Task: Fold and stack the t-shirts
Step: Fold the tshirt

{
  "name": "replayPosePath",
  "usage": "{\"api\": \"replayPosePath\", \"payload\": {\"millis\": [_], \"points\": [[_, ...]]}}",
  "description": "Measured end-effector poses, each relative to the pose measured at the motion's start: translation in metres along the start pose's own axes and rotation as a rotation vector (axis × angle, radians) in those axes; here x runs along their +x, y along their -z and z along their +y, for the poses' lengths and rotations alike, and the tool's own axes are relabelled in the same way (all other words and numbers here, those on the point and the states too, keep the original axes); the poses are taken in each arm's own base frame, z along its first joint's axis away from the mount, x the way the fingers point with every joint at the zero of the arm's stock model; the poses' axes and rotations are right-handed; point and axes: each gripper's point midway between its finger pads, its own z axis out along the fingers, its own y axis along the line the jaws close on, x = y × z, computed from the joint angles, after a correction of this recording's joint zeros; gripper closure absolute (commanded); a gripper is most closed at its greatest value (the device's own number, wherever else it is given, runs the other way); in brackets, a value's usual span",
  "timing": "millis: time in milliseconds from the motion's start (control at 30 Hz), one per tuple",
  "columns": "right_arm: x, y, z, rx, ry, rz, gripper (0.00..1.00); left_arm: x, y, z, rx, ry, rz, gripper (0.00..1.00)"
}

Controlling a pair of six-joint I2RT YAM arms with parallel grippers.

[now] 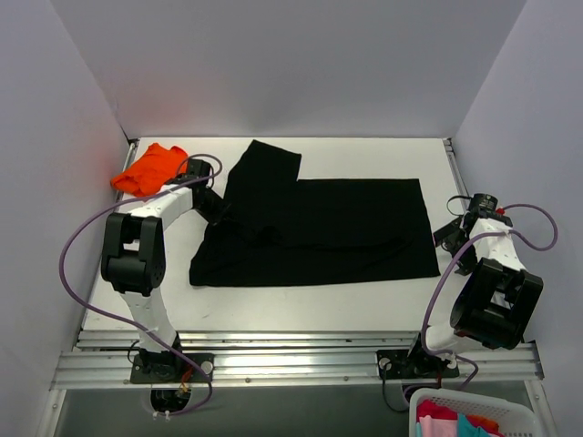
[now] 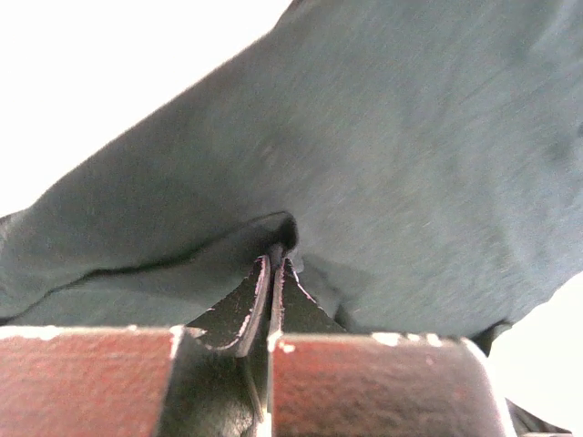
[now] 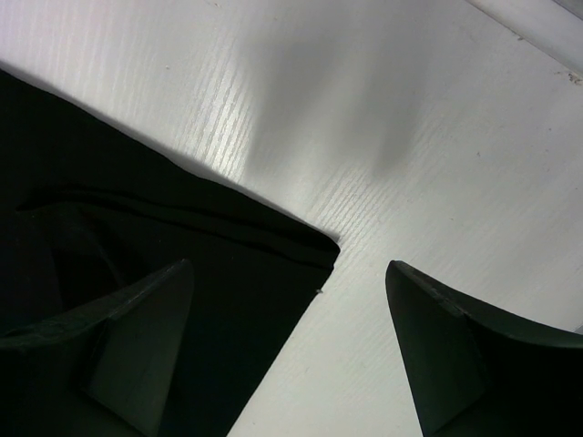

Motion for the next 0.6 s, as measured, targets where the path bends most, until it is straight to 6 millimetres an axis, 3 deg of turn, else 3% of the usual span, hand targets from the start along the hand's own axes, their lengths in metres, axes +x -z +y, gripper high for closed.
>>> {"api": "replayPosePath", "payload": {"millis": [200,233,367,467,600], "points": [[0.001,0.0,0.001,-0.005,0.002,0.004,0.18,-0.029,0.007,-0.019,0.03,0.04,-0.053,0.94],[0.001,0.0,0.001,-0.006,0.002,0.005,0.18,-0.032,0.008,-0.022,0.035,0.044,-0.058,0.86],[0.002,-0.001,0.001,-0.002,0.003,0.011,0.18,-0.038,0.007,-0.029,0.046,0.054,-0.064,0.3],[0.003,-0.003,0.001,-0.002,0.004,0.017,0.18,-0.039,0.002,-0.029,0.039,0.07,-0.057,0.18],[0.004,-0.003,0.001,0.001,0.004,0.022,0.17,-0.041,-0.003,-0.026,0.032,0.08,-0.045,0.16]]}}
